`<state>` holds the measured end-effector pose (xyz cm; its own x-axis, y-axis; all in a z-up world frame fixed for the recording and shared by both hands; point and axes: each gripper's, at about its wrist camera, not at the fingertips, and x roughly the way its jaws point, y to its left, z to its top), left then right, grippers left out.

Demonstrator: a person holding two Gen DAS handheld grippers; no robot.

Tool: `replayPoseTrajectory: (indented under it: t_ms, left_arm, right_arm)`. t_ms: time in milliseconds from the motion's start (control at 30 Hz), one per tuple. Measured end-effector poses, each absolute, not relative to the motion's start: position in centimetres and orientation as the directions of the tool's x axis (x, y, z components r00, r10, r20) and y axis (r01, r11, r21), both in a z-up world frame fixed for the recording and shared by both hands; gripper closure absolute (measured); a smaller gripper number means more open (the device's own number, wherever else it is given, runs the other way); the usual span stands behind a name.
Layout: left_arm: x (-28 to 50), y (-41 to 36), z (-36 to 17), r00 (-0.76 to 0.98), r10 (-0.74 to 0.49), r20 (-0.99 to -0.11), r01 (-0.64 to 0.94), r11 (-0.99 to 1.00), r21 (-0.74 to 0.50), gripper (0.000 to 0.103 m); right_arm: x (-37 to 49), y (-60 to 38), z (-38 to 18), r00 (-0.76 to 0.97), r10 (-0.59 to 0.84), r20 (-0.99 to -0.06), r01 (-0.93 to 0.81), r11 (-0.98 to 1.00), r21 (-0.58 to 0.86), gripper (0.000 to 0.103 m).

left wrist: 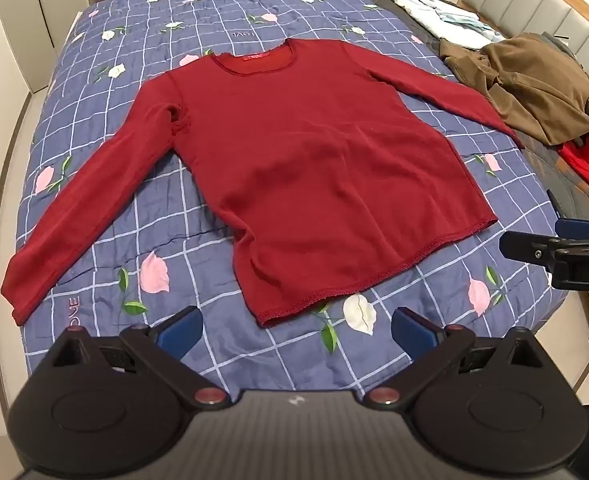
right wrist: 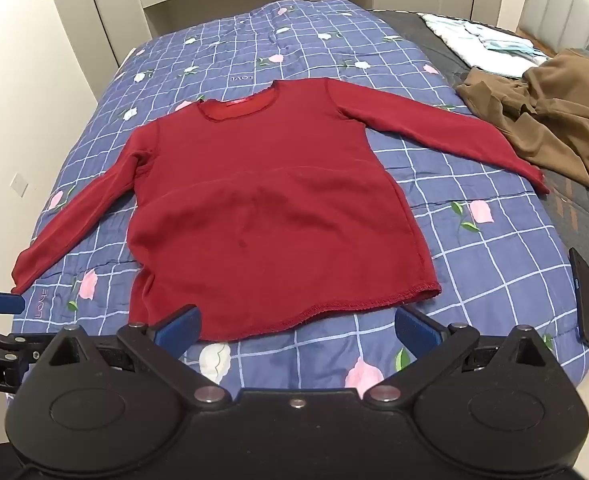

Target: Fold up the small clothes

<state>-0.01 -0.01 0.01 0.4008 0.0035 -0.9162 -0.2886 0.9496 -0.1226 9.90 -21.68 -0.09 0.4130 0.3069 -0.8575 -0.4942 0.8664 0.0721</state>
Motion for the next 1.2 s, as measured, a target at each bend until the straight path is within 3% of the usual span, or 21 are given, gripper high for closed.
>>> replayPoseTrajectory:
  t_ms: [1200]
  left_arm:
    - [-0.44,0.17,-0.01,0.397,0.006,-0.918,-0.291,0.949,-0.120,0.001]
  right_arm:
    - [9.79,-21.95,-0.25,0.408,0.314,-0.857,-0.494,0.866,0.082,0.000]
